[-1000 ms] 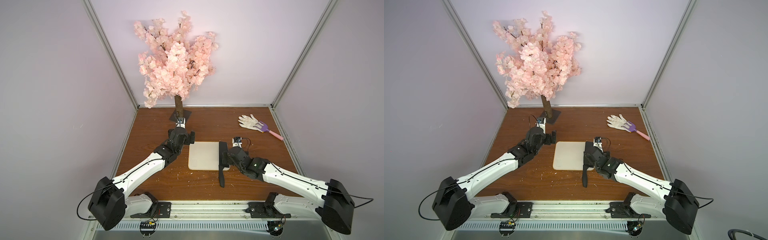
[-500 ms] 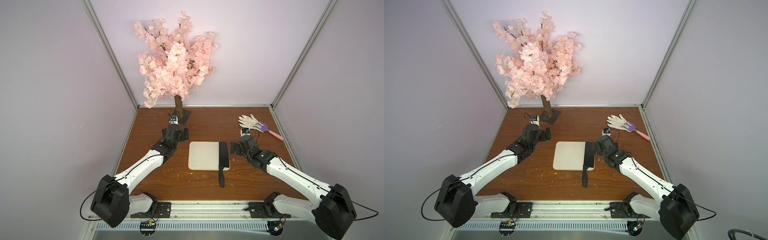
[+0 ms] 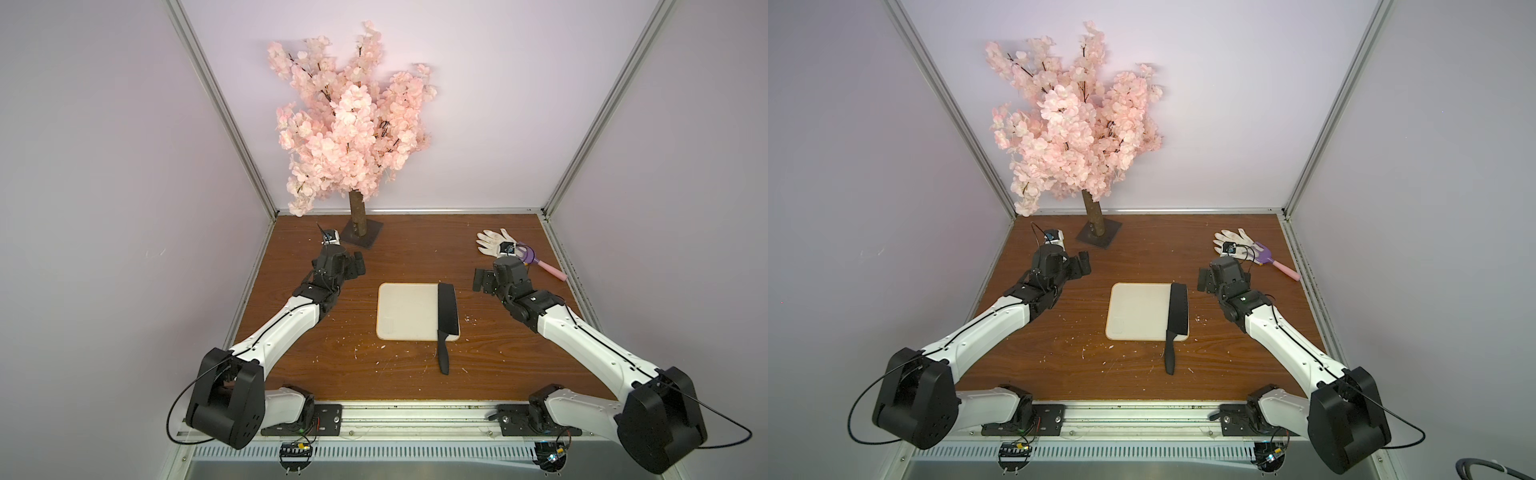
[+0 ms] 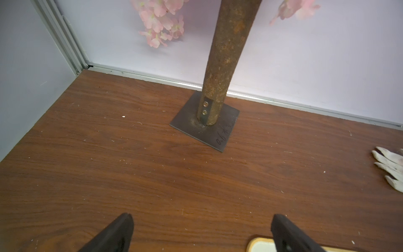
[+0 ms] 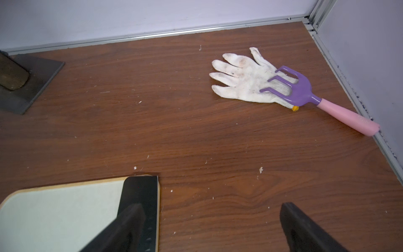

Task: Align the knife with the edge of the cutting board
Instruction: Reset both arms

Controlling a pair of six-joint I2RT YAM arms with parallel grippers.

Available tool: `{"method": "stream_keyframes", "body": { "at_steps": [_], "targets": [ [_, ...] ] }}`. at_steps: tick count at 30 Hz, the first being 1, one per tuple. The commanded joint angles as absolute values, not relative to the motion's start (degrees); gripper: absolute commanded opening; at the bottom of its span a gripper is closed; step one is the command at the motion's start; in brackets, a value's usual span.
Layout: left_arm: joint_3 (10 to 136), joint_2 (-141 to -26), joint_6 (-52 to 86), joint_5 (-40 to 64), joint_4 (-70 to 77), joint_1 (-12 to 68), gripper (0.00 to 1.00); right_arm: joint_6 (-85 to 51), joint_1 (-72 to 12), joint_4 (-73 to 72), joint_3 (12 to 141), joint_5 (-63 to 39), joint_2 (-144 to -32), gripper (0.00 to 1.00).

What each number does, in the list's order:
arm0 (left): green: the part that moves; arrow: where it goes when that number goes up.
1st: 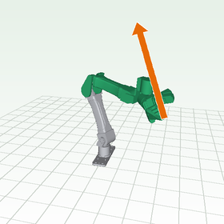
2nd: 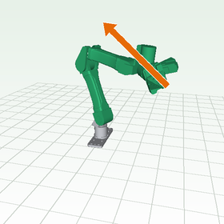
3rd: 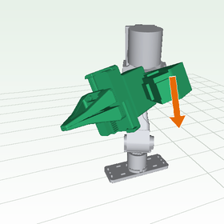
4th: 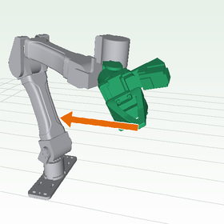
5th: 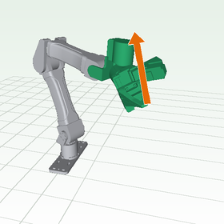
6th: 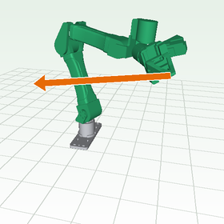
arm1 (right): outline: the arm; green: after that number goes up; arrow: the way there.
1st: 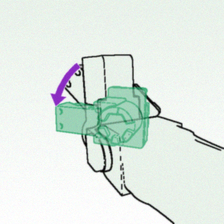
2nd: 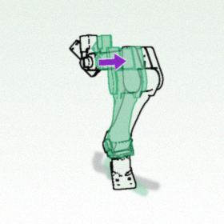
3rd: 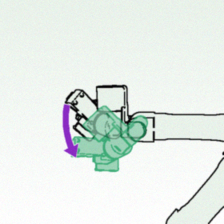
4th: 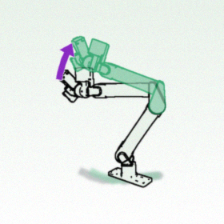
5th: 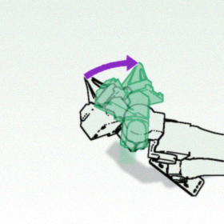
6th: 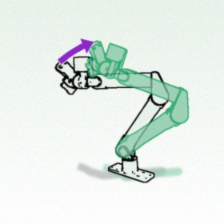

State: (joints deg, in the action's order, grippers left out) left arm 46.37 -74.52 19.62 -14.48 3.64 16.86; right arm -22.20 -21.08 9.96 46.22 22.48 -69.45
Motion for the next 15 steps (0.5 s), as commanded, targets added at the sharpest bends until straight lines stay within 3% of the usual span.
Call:
{"method": "stream_keyframes", "body": {
  "at_steps": [1, 6, 15],
  "targets": [
    [44.84, -75.01, 21.07, -12.84, 6.1, 14.43, 0.99, -20.91, -17.81, 4.93, 45.35, 21.33, -69.94, 0.99],
    [43.63, -76.59, 22.5, -10.31, 7.53, 10.79, 0.99, -21.08, -13.07, 2.58, 45.0, 21.45, -70.62, 0.99],
    [37.22, -75.51, 23.62, -18.12, 15.03, 6.99, 1.0, -22.52, -4.59, -5.23, 40.94, 17.21, -69.89, 0.99]
  ]
}}
